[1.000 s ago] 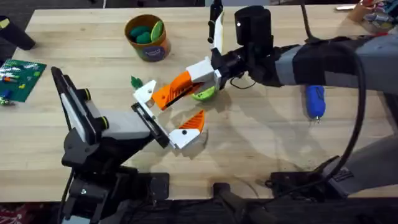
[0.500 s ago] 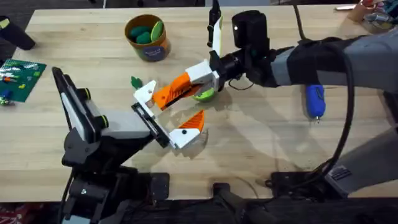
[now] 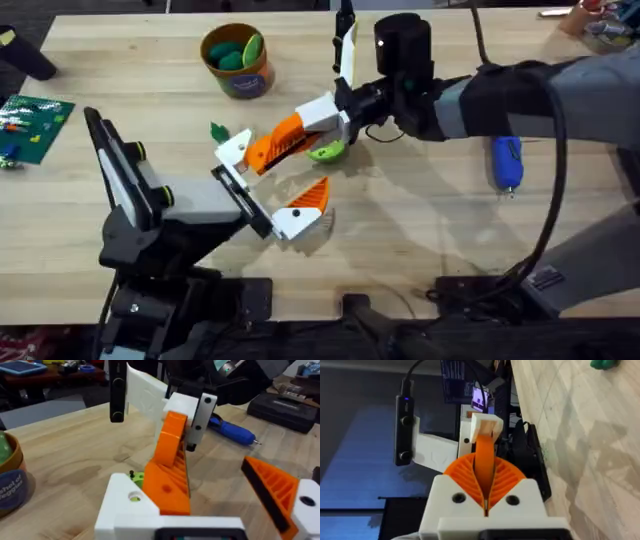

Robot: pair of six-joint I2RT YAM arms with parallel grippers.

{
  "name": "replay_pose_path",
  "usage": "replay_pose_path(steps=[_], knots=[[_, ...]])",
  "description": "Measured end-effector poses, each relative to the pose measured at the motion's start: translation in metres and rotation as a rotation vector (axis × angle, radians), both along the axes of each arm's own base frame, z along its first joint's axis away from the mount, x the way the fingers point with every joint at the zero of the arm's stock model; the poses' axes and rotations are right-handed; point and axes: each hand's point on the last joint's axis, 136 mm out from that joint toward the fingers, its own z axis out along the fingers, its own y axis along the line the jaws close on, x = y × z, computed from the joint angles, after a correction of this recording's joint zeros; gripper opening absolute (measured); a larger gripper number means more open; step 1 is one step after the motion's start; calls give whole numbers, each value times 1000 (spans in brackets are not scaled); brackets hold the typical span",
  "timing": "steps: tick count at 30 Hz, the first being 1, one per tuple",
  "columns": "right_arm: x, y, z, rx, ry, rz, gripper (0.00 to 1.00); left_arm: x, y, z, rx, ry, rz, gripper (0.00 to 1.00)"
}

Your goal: Pick up the gripper from the table and insert it into the empty holder that is missing its gripper. Then pick up a screw, insert it into the mounting hole, and use the screwdriver to tighten it. Finally, clean up the table by picking up the vegetable and placing it into the bucket.

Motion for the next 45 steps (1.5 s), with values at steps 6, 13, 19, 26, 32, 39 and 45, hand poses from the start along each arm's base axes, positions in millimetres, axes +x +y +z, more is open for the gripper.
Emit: replay_pose_path(steps=[6, 13, 19, 26, 32, 39, 45], knots=[[0, 1, 0, -5, 6, -4, 22, 0, 0, 0, 0, 0, 1, 986], [2, 4, -10, -13, 22, -4, 23, -3, -2, -2, -10, 22, -20, 986], [6, 7, -8, 4, -2, -12, 23, -3, -2, -2, -9, 21, -24, 986], [7, 11, -10, -9, 4, -33, 23, -4, -3, -2, -11, 24, -31, 986], [5, 23, -11, -18, -13, -49, 23, -3, -2, -2, -17, 32, -23, 986], [5, 28, -11, -24, -22, -64, 23, -1, 0, -2, -22, 37, -8, 986], [6, 32, -12, -30, -29, -80, 23, 1, 2, -2, -25, 42, 7, 986]])
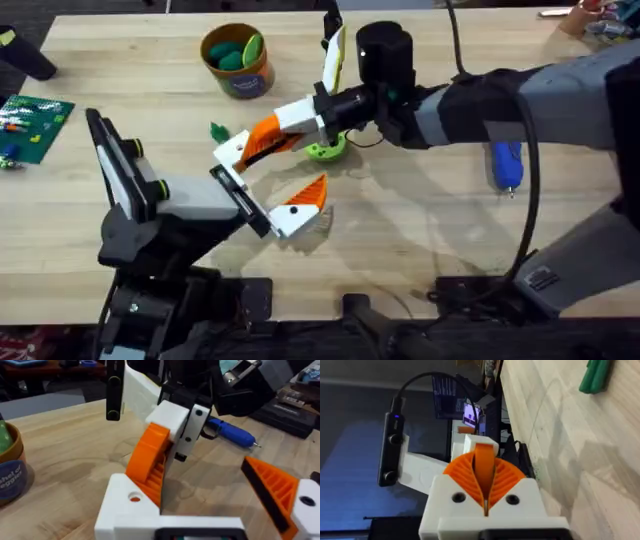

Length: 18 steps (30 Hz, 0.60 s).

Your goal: Pick up the gripper from the table and insert it into the empty holder that is missing its gripper. Then pick up a screw, insert it into the mounting hole, and use the screwdriver to tighten it. Finally, clean up the table by picking up the vegetable and placing it into the bucket.

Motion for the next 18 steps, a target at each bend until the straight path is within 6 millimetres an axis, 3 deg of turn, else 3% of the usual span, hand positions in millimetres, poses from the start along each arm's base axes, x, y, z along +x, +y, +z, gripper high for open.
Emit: replay_pose_path(steps=[18], knots=[[2, 2, -1, -4, -4, -13, 23, 0, 1, 0, -2, 4, 3, 987]])
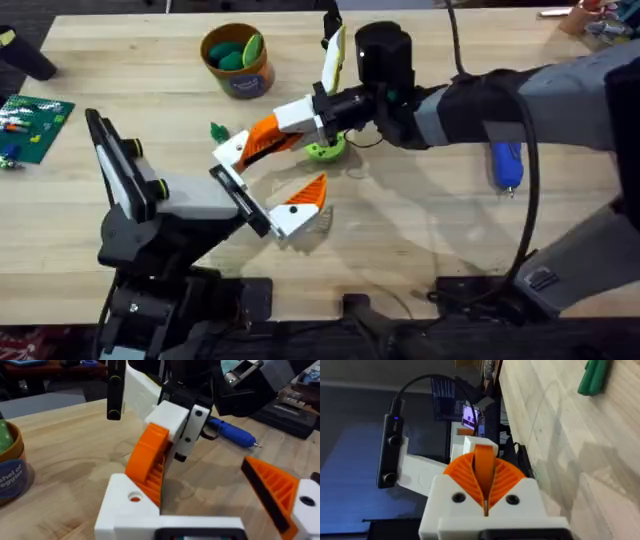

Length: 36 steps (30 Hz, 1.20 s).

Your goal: Pick up the gripper from the table and insert it into the empty holder that is missing its gripper. Then pick up a screw, insert it into the mounting hole, and use the screwdriver to tighten it. Finally, clean up the table by picking up the vegetable and placing it into the bucket.

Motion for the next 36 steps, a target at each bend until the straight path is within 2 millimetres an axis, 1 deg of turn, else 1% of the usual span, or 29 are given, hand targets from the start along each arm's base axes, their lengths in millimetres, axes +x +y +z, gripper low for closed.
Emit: replay_pose_path(steps=[22, 23, 25, 26, 28, 29, 33, 36], knots=[[0, 0, 0, 0, 0, -1, 21, 0, 0, 0, 0, 0, -1, 987], [0, 0, 0, -1, 1, -1, 62, 0, 0, 0, 0, 0, -1, 987], [1, 1, -2, -8, 3, -12, 231, -2, -1, 0, 1, -3, -13, 987], [1, 3, -3, -14, 4, -18, 367, -2, -1, 0, 3, -6, -12, 987], [2, 4, -7, -25, 10, -28, 569, -1, -1, 1, 8, -14, -6, 987], [2, 5, -10, -31, 14, -33, 630, 0, 0, 1, 11, -19, -3, 987], [4, 5, -15, -42, 21, -44, 804, 1, 1, 1, 19, -29, 7, 987], [5, 5, -16, -46, 21, -50, 866, 1, 1, 1, 25, -35, 10, 987]])
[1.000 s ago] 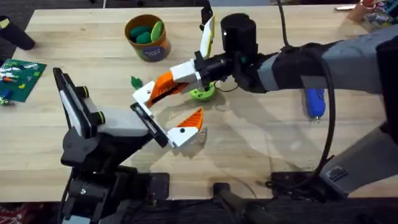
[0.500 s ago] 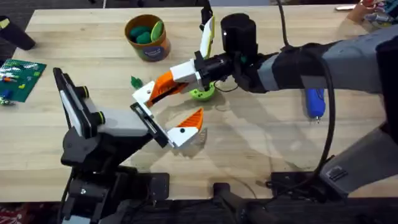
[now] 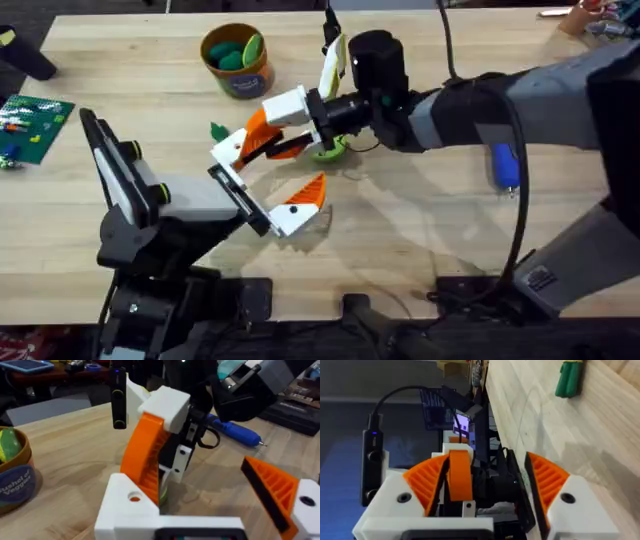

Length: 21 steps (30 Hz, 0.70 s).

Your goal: Pick up the gripper from the table and insert it into the empty holder that is missing its gripper. Then pick up a screw, insert it into the mounting hole, and use the screwdriver to tighten it. Finally, clean up the table by picking up the vegetable and placing it into the bucket.

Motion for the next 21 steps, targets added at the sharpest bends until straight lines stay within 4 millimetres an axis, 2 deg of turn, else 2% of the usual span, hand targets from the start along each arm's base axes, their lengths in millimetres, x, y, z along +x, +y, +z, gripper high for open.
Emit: replay_pose_path(steps=[7, 21], knots=[[0, 0, -2, -6, 3, -5, 963, 0, 0, 0, 9, -10, 2, 987], [2, -2, -2, -6, 3, -11, 988, 0, 0, 0, 10, -12, -1, 987]])
